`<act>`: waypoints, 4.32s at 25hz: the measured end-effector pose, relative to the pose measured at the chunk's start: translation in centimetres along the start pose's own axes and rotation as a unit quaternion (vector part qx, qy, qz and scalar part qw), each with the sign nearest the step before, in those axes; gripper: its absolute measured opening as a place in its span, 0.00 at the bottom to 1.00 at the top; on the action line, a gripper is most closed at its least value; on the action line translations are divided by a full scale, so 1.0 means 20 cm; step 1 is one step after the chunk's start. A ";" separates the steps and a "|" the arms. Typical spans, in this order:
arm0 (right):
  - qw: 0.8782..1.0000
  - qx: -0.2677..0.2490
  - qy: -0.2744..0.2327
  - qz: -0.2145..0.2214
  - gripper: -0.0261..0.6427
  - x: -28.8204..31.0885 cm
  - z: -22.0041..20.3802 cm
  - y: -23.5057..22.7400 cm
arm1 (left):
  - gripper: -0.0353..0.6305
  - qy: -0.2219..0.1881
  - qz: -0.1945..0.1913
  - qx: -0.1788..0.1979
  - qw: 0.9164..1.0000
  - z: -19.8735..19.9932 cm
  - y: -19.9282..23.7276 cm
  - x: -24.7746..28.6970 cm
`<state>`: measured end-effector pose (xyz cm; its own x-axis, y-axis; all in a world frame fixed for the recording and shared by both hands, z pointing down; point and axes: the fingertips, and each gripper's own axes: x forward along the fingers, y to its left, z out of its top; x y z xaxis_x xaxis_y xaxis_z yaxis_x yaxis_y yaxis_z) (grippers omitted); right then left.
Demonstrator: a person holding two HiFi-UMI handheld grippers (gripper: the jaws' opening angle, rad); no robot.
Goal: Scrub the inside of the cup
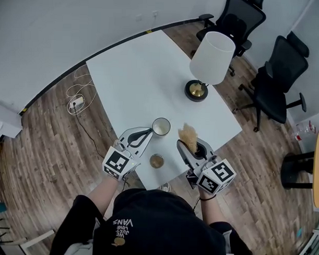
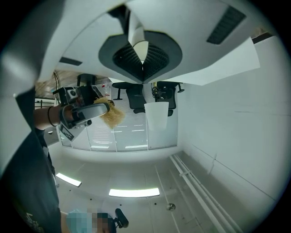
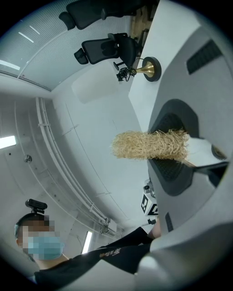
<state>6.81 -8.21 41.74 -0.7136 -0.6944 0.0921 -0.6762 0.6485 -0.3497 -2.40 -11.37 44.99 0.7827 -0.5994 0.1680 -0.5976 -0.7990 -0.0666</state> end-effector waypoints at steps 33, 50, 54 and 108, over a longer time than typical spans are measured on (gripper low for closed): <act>0.999 0.023 0.009 -0.039 0.18 0.11 -0.03 -0.06 | 0.65 0.088 -0.120 -0.035 0.988 -0.41 0.06 0.34; 0.999 0.030 0.017 -0.040 0.18 0.11 -0.06 -0.09 | 0.66 0.175 -0.158 -0.032 0.971 -0.71 -0.01 0.49; 0.998 0.032 0.018 -0.045 0.18 0.10 -0.06 -0.12 | 0.66 0.176 -0.160 -0.023 0.971 -0.73 -0.02 0.51; 0.857 -0.300 0.408 0.090 0.18 0.23 -0.43 0.02 | 0.66 0.264 -0.063 0.282 0.920 -0.35 0.03 0.19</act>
<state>1.64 -8.43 50.03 -0.5405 -0.2758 0.7949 -0.3391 0.9360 0.0941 -0.97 -13.79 52.56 0.5570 -0.5118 0.6540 -0.2064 -0.8481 -0.4879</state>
